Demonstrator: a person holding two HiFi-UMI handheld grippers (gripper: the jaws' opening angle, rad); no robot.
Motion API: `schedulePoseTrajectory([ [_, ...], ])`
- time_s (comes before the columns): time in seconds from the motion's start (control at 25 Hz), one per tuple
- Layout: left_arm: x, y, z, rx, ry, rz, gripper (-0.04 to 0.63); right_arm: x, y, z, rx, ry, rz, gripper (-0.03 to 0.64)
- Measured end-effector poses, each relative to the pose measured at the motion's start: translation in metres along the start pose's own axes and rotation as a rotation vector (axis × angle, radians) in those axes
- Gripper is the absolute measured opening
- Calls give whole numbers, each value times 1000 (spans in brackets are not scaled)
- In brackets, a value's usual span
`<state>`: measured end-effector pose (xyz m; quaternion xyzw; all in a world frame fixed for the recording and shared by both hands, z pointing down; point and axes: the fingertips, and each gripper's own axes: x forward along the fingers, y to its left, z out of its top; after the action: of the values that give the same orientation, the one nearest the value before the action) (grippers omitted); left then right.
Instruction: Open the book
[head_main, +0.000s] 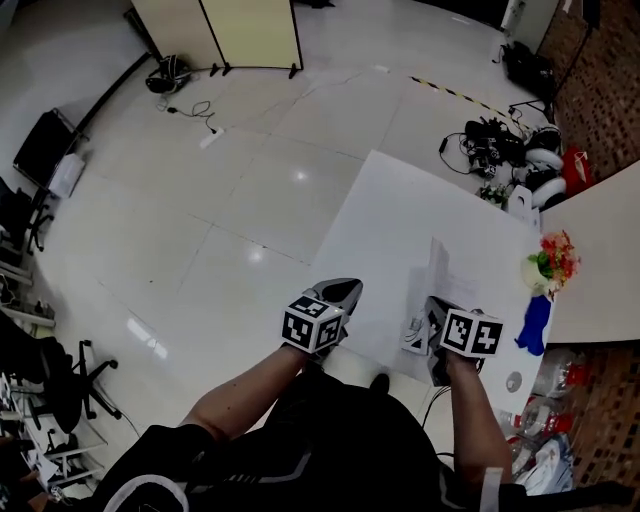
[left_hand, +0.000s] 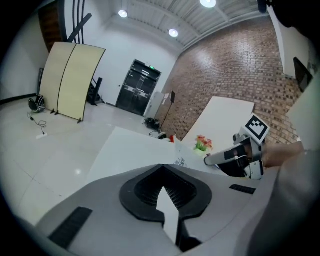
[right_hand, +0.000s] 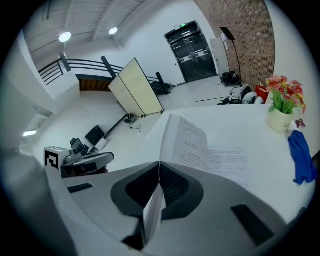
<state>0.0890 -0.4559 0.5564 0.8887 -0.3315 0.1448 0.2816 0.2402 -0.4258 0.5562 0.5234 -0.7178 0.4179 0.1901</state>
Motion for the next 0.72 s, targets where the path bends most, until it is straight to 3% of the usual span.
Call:
schedulePoseTrajectory([
  [0.2,-22,48,2,-37,-17,-41,-3,59,45,-1,-23,99,-77,8],
  [0.44,-41,84,-3,-34,9,-72,-3,143,97,-23,-39,218,-101,8],
  [0.52,-46,95,-3,-27,15,-67,-3,167,101,-36,-49,260,-123,8],
  [0.72,-58,117,1,-24,8,-47,-3,190,96,-56,40,275,-119,8],
])
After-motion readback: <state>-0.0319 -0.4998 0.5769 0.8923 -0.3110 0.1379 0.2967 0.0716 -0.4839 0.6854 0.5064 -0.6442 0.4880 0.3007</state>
